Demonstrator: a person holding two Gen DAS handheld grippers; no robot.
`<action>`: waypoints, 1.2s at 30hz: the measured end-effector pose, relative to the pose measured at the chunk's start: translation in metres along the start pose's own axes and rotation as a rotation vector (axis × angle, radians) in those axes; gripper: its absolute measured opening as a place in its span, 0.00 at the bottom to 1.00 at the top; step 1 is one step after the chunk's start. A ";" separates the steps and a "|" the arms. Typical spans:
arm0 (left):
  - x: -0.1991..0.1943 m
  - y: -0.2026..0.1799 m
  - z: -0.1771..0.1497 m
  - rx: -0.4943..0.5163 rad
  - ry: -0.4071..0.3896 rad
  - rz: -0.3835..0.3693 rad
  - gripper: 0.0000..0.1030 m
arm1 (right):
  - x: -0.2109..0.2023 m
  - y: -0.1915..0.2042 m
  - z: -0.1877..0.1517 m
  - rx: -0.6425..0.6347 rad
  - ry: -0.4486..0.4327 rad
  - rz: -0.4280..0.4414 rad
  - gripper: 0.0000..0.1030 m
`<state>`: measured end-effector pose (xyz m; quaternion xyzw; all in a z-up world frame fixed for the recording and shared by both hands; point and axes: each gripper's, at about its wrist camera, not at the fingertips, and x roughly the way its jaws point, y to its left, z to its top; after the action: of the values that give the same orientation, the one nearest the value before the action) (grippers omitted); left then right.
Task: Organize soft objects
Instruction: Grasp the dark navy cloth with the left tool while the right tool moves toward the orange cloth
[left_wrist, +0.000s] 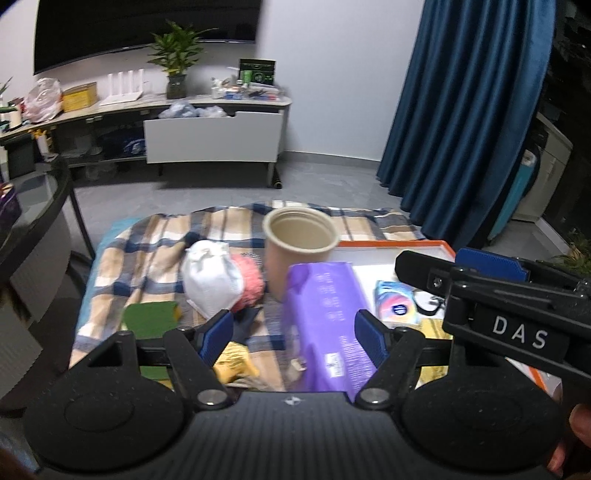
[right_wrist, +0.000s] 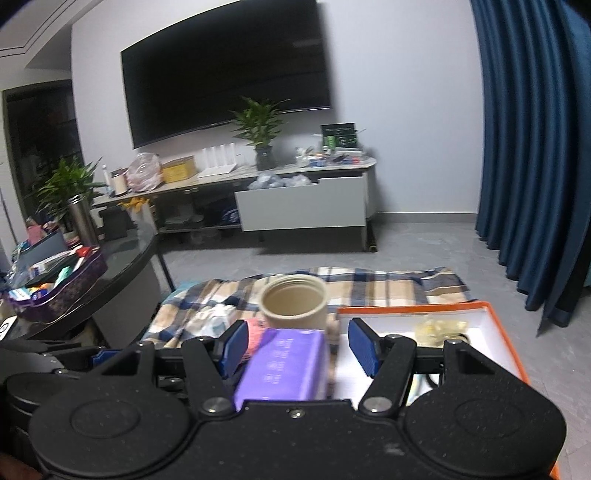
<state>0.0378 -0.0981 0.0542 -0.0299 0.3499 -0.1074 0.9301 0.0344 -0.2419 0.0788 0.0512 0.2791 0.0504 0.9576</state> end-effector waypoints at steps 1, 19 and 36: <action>-0.002 0.004 -0.001 -0.004 -0.002 0.006 0.72 | 0.002 0.004 0.000 -0.006 0.002 0.008 0.71; 0.016 0.079 -0.050 -0.091 0.115 0.108 0.73 | 0.008 0.019 -0.006 -0.021 -0.001 0.065 0.71; 0.056 0.087 -0.074 -0.050 0.127 0.123 0.69 | 0.009 0.008 -0.008 -0.005 -0.005 0.053 0.71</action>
<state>0.0463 -0.0245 -0.0490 -0.0250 0.4117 -0.0431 0.9099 0.0373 -0.2318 0.0681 0.0563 0.2749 0.0763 0.9568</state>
